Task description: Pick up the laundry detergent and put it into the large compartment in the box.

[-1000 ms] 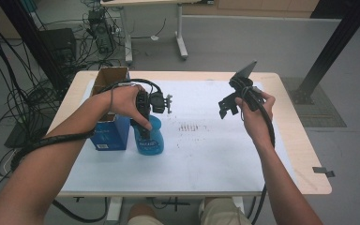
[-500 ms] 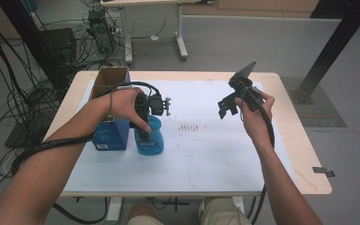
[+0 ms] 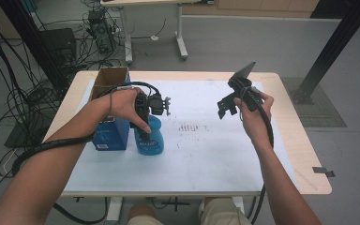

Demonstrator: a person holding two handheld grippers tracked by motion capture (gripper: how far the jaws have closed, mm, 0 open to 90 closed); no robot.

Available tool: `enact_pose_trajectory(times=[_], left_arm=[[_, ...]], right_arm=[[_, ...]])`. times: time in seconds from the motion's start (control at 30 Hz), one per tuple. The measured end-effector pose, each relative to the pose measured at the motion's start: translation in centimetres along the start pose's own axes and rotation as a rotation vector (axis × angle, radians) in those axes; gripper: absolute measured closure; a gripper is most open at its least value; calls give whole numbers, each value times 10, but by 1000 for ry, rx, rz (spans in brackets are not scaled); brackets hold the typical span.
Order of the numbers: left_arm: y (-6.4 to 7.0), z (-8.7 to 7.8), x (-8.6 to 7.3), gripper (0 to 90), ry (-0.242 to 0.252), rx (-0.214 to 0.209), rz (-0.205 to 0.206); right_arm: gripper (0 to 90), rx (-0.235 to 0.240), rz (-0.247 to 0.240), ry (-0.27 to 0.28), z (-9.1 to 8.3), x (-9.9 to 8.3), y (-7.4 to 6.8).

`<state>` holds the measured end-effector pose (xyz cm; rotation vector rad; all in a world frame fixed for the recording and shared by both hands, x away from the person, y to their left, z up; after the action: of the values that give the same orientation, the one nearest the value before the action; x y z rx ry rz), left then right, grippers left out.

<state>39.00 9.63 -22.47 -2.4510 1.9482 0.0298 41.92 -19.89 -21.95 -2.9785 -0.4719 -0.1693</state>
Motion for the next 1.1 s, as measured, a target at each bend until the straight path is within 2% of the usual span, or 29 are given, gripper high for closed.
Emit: enact_pose_trajectory(times=[1.1], left_arm=[[2, -2, -1, 54, 6, 4, 1]], right_arm=[[48, 5, 0, 2, 1, 0, 0]])
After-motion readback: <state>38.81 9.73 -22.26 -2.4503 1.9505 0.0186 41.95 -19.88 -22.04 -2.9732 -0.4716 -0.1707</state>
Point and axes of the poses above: each handheld gripper's, and its own axes: z roughly forward along the jaws, x roughly out of its top, y roughly to its right, the point moved 6 cm from there along z, roughly forward along the jaws, and after that the axes turned 5 degrees about -z, right-handed, at the moved point
